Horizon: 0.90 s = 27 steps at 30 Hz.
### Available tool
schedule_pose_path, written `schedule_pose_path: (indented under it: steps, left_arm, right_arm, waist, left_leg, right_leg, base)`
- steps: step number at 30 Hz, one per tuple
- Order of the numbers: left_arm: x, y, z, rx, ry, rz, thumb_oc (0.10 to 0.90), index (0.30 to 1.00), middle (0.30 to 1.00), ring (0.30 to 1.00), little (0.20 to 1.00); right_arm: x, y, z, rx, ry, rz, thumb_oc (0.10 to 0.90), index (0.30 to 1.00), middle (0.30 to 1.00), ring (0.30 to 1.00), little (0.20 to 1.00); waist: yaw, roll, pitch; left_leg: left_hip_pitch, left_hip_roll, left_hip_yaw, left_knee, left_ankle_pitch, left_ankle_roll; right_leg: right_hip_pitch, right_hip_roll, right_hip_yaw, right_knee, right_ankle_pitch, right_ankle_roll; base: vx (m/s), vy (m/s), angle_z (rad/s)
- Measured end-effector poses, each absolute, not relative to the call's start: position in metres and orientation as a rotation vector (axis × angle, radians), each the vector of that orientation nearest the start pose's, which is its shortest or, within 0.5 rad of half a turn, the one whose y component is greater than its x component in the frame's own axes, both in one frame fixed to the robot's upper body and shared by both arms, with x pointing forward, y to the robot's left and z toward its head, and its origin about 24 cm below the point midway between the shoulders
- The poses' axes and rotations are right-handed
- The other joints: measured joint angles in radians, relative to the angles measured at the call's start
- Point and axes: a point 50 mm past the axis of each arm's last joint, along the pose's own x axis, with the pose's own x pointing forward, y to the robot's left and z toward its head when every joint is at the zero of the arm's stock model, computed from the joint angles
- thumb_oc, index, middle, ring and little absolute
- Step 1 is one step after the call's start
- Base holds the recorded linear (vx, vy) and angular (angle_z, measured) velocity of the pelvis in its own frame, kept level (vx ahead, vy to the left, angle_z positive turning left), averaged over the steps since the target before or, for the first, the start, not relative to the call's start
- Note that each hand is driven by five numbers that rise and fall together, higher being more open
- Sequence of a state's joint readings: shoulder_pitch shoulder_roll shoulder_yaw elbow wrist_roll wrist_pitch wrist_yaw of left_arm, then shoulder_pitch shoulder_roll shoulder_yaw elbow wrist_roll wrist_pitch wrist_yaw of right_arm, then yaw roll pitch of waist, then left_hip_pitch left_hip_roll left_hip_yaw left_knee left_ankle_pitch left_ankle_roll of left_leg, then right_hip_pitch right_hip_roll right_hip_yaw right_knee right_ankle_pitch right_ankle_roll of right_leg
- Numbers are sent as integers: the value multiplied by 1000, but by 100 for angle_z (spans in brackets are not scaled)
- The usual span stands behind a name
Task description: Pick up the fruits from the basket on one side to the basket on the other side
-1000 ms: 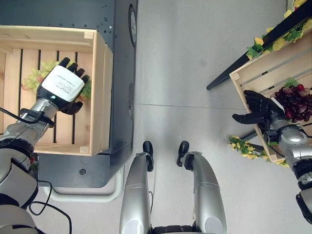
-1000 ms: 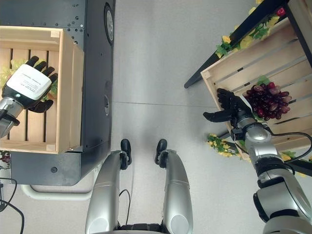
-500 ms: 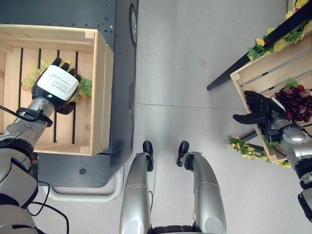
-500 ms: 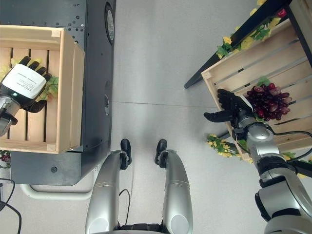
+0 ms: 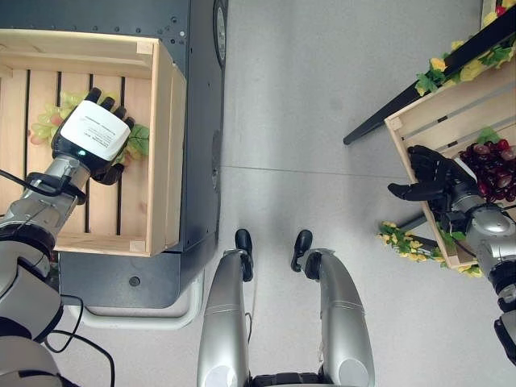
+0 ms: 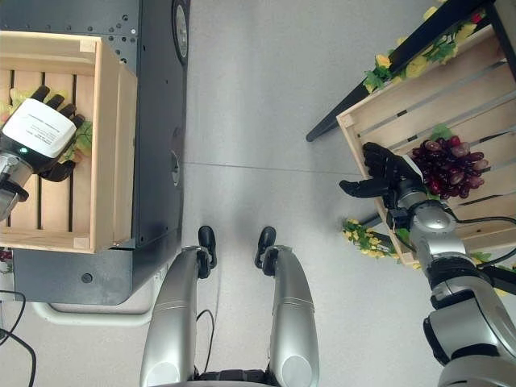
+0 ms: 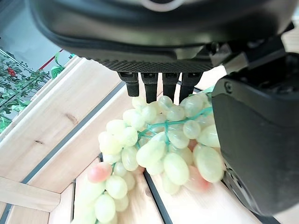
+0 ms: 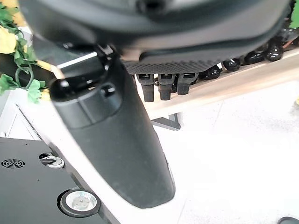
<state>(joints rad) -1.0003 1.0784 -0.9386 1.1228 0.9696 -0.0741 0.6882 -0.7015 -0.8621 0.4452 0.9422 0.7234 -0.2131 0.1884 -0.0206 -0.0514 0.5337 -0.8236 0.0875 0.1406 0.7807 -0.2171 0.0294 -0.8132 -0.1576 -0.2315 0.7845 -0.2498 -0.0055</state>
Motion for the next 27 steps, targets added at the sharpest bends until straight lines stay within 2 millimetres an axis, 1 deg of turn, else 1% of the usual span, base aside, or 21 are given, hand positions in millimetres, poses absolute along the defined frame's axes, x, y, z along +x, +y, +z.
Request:
schedule_pose_path:
  steps: [3, 4, 5, 8, 10, 13, 15, 18, 22, 24, 27]
  left_arm:
    - [339, 366, 205, 2429, -203, 295, 800, 900, 900, 900, 900]
    - [341, 365, 212, 2414, -216, 330, 536, 505, 505, 505, 505]
    - [341, 366, 216, 2402, -207, 349, 400, 300, 300, 300, 300]
    - [339, 369, 217, 2414, -192, 347, 400, 300, 300, 300, 300]
    - [338, 371, 221, 2418, -201, 367, 400, 300, 300, 300, 300]
    - [337, 373, 220, 2423, -178, 364, 400, 300, 300, 300, 300]
    - [334, 378, 216, 2435, -141, 350, 400, 300, 300, 300, 300]
    - [333, 380, 216, 2418, -133, 370, 400, 300, 300, 300, 300]
    - [330, 383, 209, 2417, -106, 351, 400, 300, 300, 300, 300]
    - [330, 383, 208, 2377, -106, 373, 400, 300, 300, 300, 300]
    - [331, 383, 211, 2213, -121, 452, 400, 300, 300, 300, 300]
  right_arm:
    - [342, -333, 132, -296, 53, -56, 800, 900, 900, 900, 900]
    - [341, -337, 136, -282, 38, -61, 800, 900, 900, 900, 900]
    - [341, -337, 138, -282, 31, -59, 800, 900, 900, 900, 900]
    - [343, -336, 143, -278, 19, -50, 800, 900, 900, 900, 900]
    - [343, -336, 146, -255, 4, -50, 800, 900, 900, 900, 900]
    - [344, -334, 147, -255, -3, -39, 800, 900, 900, 900, 900]
    - [344, -332, 148, -256, -9, -31, 800, 900, 900, 900, 900]
    - [345, -331, 149, -257, -13, -26, 800, 900, 900, 900, 900]
    - [345, -330, 150, -257, -15, -21, 800, 900, 900, 900, 900]
    - [345, -327, 150, -256, -20, -12, 800, 900, 900, 900, 900]
    - [346, -322, 148, -250, -23, 6, 800, 900, 900, 900, 900]
  waist:
    - [1, 0, 0]
    - [6, 0, 0]
    - [7, 0, 0]
    - [8, 0, 0]
    - [8, 0, 0]
    - [8, 0, 0]
    - [7, 0, 0]
    - [6, 0, 0]
    - [5, -1, 0]
    - [4, -2, 0]
    - [3, -3, 0]
  left_leg:
    - [-18, 1, 0, 1, 1, -1]
    - [-34, 1, 0, 5, 4, 0]
    - [-41, 3, 0, 7, 5, -1]
    - [-54, 10, 0, 9, 8, -5]
    - [-65, 15, 1, 8, 14, -7]
    - [-67, 18, 0, 8, 18, -10]
    - [-67, 18, -1, 4, 22, -13]
    - [-65, 19, -1, 1, 24, -16]
    - [-60, 19, -1, 1, 24, -16]
    - [-57, 20, -1, 5, 24, -16]
    - [-34, 19, 0, 10, 23, -13]
  right_leg:
    - [-18, 0, 0, 2, 0, 0]
    - [-35, 0, -1, 6, 2, -3]
    - [-42, 0, -1, 8, 3, -5]
    - [-54, 4, -3, 9, 5, -9]
    - [-65, 7, -6, 9, 8, -13]
    - [-68, 11, -7, 9, 10, -16]
    - [-68, 13, -9, 5, 12, -19]
    - [-68, 14, -11, 3, 14, -23]
    - [-63, 15, -11, 3, 15, -24]
    - [-58, 15, -12, 4, 15, -25]
    - [-33, 15, -12, 5, 16, -23]
  base:
    - [-11, 2, 0]
    - [-33, 6, -1]
    - [-40, 6, -3]
    - [-26, -5, -2]
    - [0, 0, 0]
    - [0, 0, 0]
    - [0, 0, 0]
    - [0, 0, 0]
    - [0, 0, 0]
    - [0, 0, 0]
    - [0, 0, 0]
